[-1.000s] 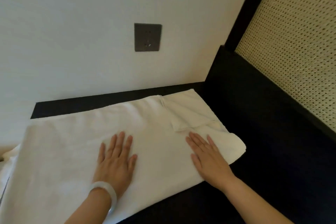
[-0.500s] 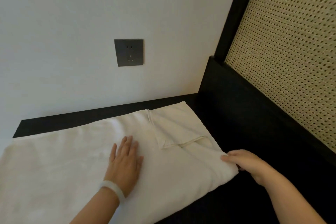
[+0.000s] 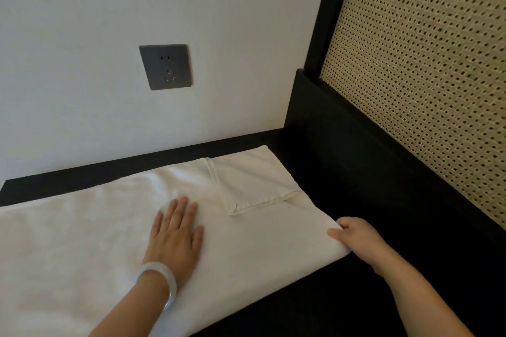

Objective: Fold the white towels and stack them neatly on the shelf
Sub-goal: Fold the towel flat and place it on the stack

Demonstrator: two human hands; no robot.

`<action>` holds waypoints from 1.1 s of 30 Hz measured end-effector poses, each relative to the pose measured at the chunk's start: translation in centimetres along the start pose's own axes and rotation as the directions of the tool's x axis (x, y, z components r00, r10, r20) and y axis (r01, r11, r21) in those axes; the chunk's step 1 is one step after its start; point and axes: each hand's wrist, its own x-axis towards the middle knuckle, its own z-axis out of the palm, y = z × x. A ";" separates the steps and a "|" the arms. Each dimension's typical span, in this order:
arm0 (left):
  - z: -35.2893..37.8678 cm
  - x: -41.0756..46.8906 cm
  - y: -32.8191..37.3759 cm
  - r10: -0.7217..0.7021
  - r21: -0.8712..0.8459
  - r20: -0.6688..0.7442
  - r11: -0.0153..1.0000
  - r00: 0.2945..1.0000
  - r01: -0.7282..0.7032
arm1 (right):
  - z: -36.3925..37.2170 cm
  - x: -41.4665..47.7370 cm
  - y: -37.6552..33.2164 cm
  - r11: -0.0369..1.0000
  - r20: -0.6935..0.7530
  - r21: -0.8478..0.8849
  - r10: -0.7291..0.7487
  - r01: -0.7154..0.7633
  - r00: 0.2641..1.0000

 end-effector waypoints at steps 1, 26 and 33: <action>0.0 0.0 0.0 0.004 0.000 0.006 1.000 1.000 -0.004 | 0.5 0.2 0.1 0.999 -0.016 -0.044 0.008 -0.009 1.000; 1.1 0.0 -0.7 0.034 0.098 -0.016 0.995 0.999 -0.032 | 2.0 10.9 -8.8 0.973 -0.296 0.008 -0.217 0.230 0.930; 1.3 0.2 -0.8 0.034 0.129 -0.049 0.991 0.998 -0.027 | 3.4 12.2 -11.9 0.924 -0.212 -0.020 -0.378 0.382 0.901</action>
